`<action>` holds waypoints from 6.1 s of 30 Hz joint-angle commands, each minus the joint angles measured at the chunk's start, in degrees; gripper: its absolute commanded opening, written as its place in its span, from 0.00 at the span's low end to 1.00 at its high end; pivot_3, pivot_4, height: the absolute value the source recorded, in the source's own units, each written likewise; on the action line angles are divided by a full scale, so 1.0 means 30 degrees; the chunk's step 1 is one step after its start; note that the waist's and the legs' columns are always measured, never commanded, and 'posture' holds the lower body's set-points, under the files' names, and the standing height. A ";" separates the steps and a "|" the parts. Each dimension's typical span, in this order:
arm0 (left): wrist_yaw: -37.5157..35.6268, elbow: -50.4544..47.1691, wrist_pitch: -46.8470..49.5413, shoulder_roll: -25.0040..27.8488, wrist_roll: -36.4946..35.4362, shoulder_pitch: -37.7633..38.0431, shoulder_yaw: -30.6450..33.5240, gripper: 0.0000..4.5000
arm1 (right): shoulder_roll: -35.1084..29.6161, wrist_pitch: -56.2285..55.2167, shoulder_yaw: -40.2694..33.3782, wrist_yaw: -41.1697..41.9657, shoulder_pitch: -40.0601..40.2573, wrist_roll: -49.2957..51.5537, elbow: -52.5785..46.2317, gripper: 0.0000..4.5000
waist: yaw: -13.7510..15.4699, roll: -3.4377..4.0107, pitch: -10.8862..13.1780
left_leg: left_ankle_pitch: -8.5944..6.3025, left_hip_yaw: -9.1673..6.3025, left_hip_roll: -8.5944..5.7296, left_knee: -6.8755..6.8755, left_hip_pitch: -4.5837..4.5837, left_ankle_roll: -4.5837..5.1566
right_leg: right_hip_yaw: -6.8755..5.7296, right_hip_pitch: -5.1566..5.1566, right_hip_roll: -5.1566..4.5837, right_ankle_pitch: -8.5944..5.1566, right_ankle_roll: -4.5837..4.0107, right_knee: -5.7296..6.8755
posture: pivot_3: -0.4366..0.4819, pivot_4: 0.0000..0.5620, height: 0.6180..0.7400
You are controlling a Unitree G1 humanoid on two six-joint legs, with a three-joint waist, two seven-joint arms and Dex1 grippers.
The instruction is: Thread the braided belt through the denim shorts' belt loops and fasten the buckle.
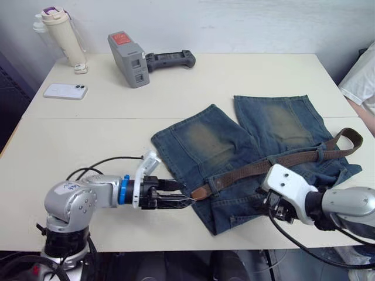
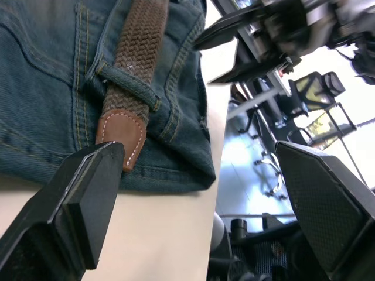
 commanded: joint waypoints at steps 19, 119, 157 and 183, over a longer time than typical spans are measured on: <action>-0.0895 0.2924 -2.2855 0.2427 1.0096 0.1263 -0.8322 1.00 | 0.4167 0.3479 0.2045 -0.0776 -0.1201 -0.2996 0.1015 0.01 | 0.0292 -0.0006 -0.0016 | -0.0022 0.0036 -0.0011 -0.0005 -0.0009 -0.0019 | 0.0005 -0.0020 -0.0002 0.0002 -0.0005 -0.0035 | 0.48 0.27 1.00; -0.7371 0.9854 -2.2946 1.0033 0.2846 -0.4552 -0.1899 1.00 | 0.4582 0.4668 0.0394 0.6342 -0.5207 -0.2467 0.1700 0.00 | -0.0580 -0.0083 -0.0074 | -0.0055 0.0304 0.0210 -0.0047 -0.0005 -0.0080 | -0.0214 -0.0293 0.0020 0.0066 -0.0122 0.0214 | 0.48 0.27 1.00; -0.8674 1.4367 -2.9017 -0.2841 1.7471 -0.9117 -1.6634 0.94 | -0.1066 1.0873 -1.7470 0.9982 0.5930 -0.0648 -0.2091 1.00 | 0.0360 -0.0086 -0.0059 | -0.0102 0.0327 0.0195 0.0097 -0.0013 -0.0004 | -0.0189 -0.0227 0.0015 0.0077 -0.0131 0.0076 | 0.48 0.27 1.00; -0.9143 2.2380 -3.1385 0.5522 1.6862 -1.0564 -1.0995 0.01 | 0.0552 0.5105 -1.2765 0.9914 0.6557 -0.4030 -0.0371 1.00 | -0.0428 -0.0054 -0.0093 | -0.0095 0.0334 0.0253 0.0176 0.0029 -0.0014 | -0.0167 -0.0241 0.0052 0.0115 -0.0155 0.0195 | 0.48 0.27 1.00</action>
